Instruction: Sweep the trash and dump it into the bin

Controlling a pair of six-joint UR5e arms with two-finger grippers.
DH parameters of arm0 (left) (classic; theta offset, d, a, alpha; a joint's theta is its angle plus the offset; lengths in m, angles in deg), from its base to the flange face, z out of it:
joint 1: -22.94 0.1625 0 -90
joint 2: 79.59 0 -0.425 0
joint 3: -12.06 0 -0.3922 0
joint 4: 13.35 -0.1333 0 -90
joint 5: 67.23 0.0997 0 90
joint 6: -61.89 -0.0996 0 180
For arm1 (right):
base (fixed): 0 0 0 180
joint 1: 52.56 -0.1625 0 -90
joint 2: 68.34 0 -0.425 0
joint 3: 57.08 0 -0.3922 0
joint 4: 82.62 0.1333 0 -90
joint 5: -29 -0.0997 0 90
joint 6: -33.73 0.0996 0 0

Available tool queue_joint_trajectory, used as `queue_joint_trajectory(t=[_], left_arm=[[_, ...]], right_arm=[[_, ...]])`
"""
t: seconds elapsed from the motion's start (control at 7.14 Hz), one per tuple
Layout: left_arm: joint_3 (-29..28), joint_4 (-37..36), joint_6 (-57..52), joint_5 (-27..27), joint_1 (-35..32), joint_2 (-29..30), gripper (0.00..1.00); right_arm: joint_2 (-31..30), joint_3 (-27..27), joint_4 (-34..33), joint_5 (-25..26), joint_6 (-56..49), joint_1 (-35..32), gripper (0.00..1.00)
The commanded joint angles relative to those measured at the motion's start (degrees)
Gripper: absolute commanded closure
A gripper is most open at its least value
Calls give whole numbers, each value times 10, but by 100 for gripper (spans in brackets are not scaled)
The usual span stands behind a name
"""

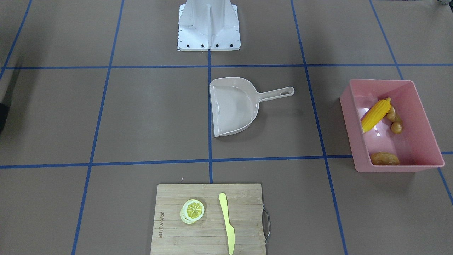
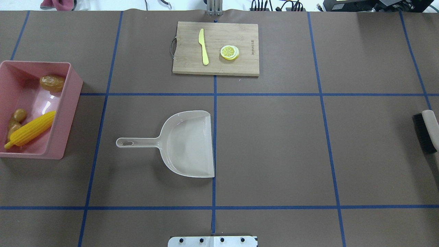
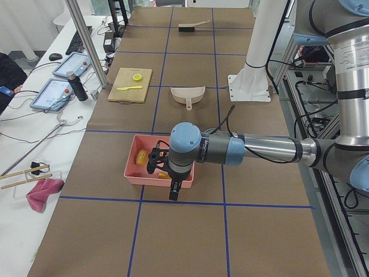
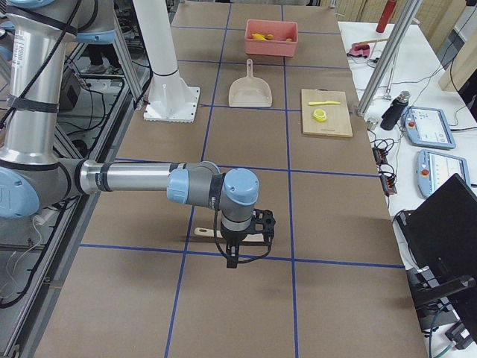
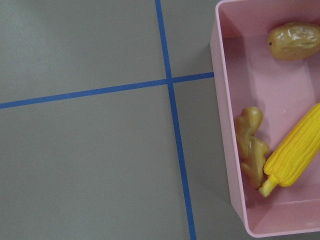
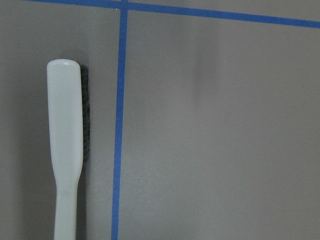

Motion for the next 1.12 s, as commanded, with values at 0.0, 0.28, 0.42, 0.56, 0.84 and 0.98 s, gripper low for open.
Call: queue_joint_trajectory(t=[0.0,0.28,0.42,0.56,0.84,0.98], left_arm=[[-1,-2,1,0,1,1,1],[-1,-3,1,0,1,1,1],[2,1,1,-1,1,1,1],[2,2,0,0,1,4,1],[2,0,1,0,2,7,1],[2,-1,1,0,2,7,1]], right_arm=[[0,-1,0,1,-1,0,0],[0,-1,0,1,-1,0,0],[0,-1,0,1,0,0,0],[0,0,0,1,0,0,0],[0,-1,0,1,-1,0,0],[0,-1,0,1,-1,0,0]])
